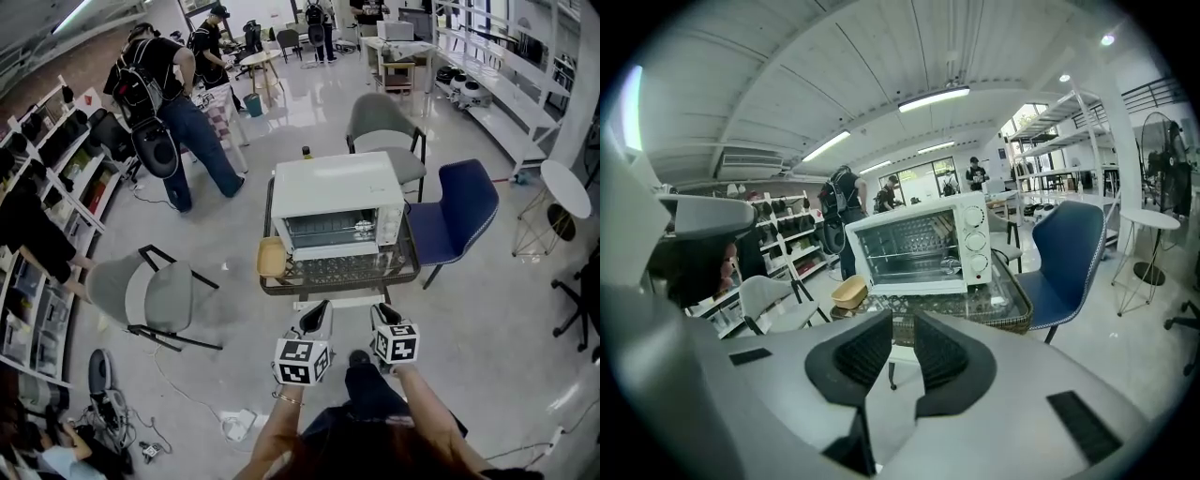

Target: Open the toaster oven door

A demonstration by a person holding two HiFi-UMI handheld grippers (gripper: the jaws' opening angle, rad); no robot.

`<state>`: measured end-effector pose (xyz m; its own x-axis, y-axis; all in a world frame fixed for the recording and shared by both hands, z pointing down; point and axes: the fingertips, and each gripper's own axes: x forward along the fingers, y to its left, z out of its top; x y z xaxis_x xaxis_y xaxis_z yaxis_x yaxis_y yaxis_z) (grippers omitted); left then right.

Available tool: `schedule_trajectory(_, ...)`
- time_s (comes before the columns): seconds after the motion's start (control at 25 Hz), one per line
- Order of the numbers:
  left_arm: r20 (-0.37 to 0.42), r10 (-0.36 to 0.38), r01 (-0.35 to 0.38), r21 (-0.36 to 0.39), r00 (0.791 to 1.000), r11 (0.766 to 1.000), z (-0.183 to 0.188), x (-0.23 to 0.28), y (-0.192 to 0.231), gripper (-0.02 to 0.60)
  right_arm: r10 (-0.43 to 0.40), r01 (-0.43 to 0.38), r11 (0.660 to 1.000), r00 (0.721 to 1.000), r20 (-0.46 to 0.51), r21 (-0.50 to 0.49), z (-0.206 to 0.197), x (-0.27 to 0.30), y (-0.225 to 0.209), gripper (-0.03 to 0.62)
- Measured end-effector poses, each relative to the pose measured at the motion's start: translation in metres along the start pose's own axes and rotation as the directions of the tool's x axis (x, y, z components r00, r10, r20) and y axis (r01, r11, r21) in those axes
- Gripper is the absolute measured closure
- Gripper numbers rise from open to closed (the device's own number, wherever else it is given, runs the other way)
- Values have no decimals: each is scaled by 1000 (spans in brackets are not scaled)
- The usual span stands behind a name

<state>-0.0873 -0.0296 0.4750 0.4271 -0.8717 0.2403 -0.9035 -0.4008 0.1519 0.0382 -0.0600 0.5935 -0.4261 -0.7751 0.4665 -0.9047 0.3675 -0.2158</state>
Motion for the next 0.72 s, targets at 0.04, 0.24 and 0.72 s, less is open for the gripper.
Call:
schedule_trajectory(0.04,3,-3,3,3,1000,1000,3,-1,-2,568,0,0,1000,1000,9,-3,4,-3,1,531)
schedule_trajectory(0.24,25,-15,15,20,1000,1000,17,-5,-12,568,1,0,1000,998,57,-20,24,-18,4,540)
schedule_trajectory(0.72,68,-21,17,58,997,998,40,-16,-18,568,25,-13,997,983,180,-71,73,-49,18,552)
